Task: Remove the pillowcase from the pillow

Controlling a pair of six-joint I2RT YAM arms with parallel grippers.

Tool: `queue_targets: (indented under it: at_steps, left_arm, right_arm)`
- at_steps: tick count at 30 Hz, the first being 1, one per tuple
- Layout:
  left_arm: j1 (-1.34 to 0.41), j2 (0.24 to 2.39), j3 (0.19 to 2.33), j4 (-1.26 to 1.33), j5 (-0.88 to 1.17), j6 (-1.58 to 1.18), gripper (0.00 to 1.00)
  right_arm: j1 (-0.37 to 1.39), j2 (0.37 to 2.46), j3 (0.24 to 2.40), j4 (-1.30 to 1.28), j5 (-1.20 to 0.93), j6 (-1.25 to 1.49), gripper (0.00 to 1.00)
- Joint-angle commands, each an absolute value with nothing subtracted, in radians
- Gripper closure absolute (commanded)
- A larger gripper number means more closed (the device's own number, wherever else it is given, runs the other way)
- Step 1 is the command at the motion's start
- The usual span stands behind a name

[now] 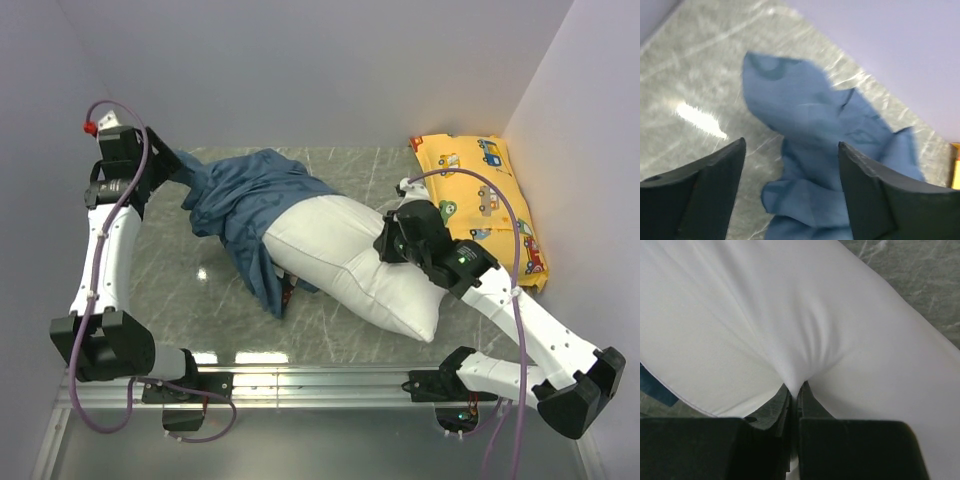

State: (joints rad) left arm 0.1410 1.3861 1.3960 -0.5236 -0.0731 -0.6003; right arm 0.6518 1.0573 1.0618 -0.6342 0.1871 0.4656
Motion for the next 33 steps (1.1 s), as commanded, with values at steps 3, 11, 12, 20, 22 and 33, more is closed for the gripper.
queue_targets:
  at_steps: [3,11,12,20,22,33]
  left_arm:
    - [0.063,1.296,1.601,-0.560,-0.158,-0.506,0.18]
    - [-0.170,1.353,1.729,-0.667,-0.154,-0.379,0.12]
    - [-0.202,1.368,1.727,-0.673,-0.131,-0.370,0.12]
    - [-0.301,1.488,1.582,-0.640,-0.054,-0.327,0.11]
    - [-0.301,1.512,1.554,-0.626,-0.043,-0.322,0.10]
    - [-0.305,1.664,1.523,-0.594,-0.020,-0.317,0.68]
  right_arm:
    - [0.647,1.006,1.013,-0.669,0.198,0.451,1.00]
    - [0.804,0.951,0.914,-0.655,0.236,0.524,1.00]
    - [0.833,0.950,0.902,-0.653,0.261,0.540,1.00]
    - [1.097,0.994,0.636,-0.514,0.290,0.741,1.00]
    - [1.117,1.003,0.586,-0.479,0.275,0.782,1.00]
    - [1.177,1.094,0.568,-0.448,0.310,0.844,1.00]
